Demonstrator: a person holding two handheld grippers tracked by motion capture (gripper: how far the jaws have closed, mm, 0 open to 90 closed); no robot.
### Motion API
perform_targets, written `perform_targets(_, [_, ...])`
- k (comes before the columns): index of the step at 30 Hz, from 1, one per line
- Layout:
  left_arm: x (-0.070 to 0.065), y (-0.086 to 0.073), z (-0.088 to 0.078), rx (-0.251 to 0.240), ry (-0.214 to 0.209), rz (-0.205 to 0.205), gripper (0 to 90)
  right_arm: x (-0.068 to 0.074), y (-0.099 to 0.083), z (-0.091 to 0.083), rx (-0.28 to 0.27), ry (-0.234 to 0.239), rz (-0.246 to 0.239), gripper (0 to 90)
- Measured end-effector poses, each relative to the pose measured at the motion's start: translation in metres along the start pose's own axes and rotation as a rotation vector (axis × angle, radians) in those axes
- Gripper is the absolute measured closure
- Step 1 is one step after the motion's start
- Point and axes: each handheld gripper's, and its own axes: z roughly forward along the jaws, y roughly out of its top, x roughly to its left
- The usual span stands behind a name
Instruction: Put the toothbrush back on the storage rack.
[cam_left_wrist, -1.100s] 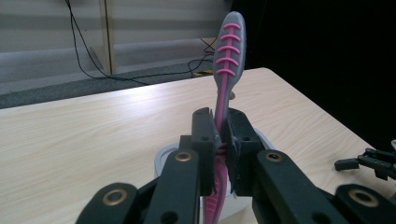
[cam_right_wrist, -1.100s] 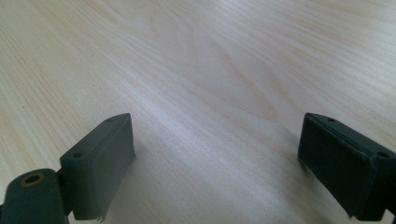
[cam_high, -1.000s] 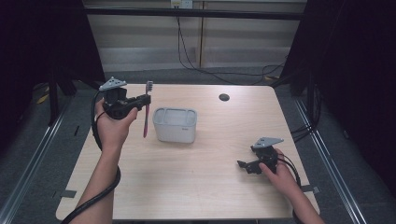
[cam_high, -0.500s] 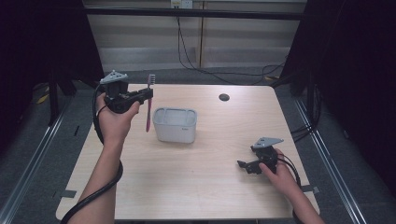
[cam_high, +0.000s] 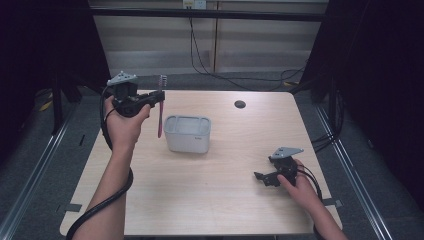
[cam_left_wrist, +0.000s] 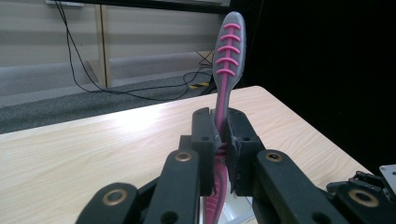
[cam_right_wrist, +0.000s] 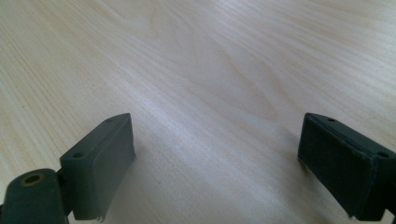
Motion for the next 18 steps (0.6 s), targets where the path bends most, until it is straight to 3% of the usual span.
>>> perform_targets(18, [-0.0003, 0.0105, 0.0106, -0.008, -0.008, -0.005, 83.3, -0.0002, 0.0, 0.0002, -0.002, -0.001, -0.003, 10.1])
